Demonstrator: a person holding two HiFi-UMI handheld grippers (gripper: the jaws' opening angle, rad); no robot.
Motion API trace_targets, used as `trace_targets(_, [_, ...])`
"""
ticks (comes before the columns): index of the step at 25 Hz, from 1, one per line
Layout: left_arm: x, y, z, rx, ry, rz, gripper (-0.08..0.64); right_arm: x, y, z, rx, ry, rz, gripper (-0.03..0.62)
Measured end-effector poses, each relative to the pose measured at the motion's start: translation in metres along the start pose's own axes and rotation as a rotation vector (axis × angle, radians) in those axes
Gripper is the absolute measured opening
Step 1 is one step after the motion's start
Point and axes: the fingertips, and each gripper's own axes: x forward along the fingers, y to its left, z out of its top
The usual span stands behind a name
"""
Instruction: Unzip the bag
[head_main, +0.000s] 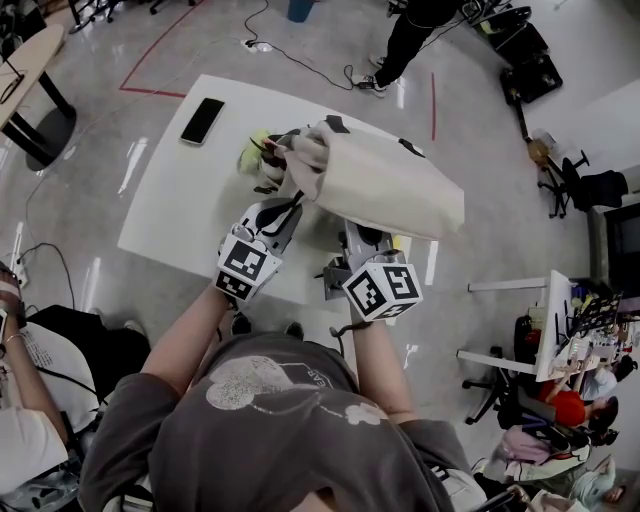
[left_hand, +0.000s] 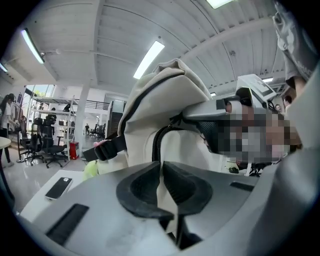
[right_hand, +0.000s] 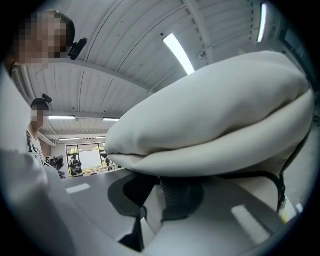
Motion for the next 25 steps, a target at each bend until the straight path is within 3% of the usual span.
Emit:
trace_targets(7, [-0.005,-0.002,-0.002,-0.013,0.008,0.018,0.029,-0.027,-0.034,0.006,0.022,-0.030,-0.070,0.032])
trace_targets(18, [-0.004,-0.004,0.001,-0.038,0.020,0.067,0.028,-0.057,-0.072,0.005,-0.021,-0.051,-0.151,0.032])
trace_targets(22, [-0.005,-0.004,0.000,-0.043,0.025,0.079,0.028,-0.069,-0.100,0.009,0.032,-0.075,-0.207,0.032])
trace_targets(25, [-0.005,-0.004,0.002,-0.043,0.025,0.095,0.029,-0.073,-0.104,0.008,0.048,-0.073,-0.194,0.034])
